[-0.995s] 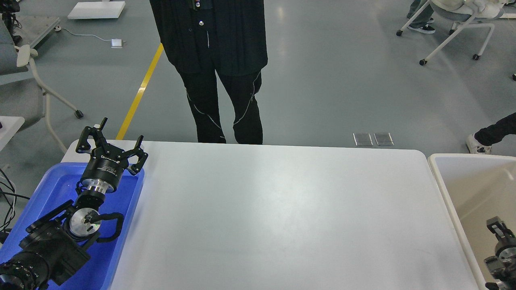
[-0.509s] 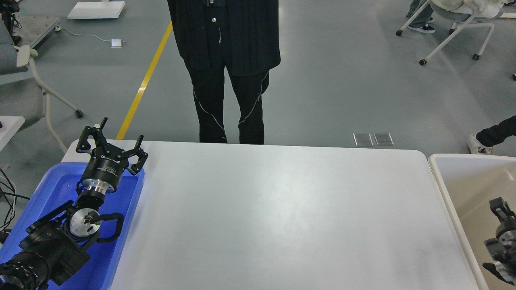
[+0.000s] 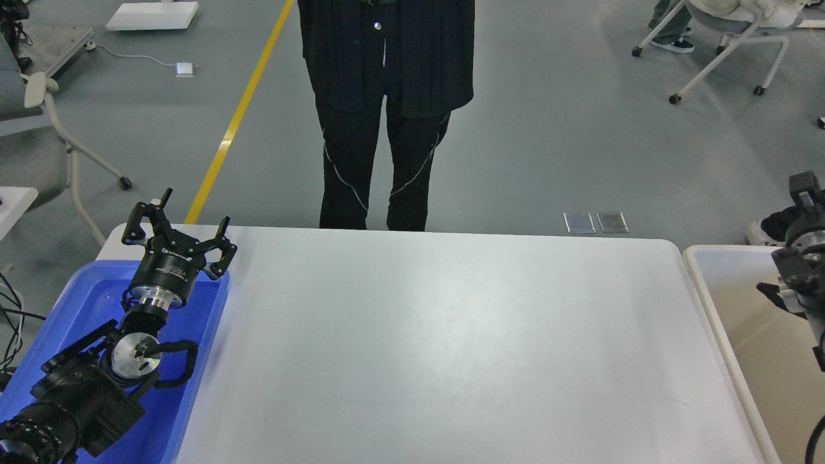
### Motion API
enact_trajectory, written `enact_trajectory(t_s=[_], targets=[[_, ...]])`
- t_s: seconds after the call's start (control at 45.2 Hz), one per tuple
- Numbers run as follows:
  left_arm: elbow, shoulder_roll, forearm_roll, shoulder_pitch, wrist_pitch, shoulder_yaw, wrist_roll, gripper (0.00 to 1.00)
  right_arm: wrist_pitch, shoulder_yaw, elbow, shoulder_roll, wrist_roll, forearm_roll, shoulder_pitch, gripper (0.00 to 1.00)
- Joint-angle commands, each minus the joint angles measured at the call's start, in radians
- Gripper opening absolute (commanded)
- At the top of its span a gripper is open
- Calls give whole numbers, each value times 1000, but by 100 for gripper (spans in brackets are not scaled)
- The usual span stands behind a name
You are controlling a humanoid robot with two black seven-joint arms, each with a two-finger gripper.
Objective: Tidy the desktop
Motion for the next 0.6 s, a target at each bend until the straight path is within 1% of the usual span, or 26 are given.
enact_trajectory(t_s=[0.0,0.088,0.221,0.287,0.354,0.42,0.531,0.575], targets=[[0,0,0,0,-1,0,0,100,1,3,64,-9,3,6,123,100],[1,0,0,0,-1,0,0,100,1,3,158,-88,12,6,184,100],[0,0,0,0,-1,0,0,100,1,16,372,-243,46,6,274,100],[0,0,0,0,-1,0,0,100,1,76,475,-300,84,6,288,100],[0,0,0,0,-1,0,0,100,3,211,555,-331,138,4,285,100],[1,0,0,0,-1,0,0,100,4,381,604,-334,178,-2,258,100],[0,0,0,0,-1,0,0,100,10,662,670,-331,184,-22,154,100],[0,0,0,0,-1,0,0,100,10,787,736,-330,184,-40,89,100]])
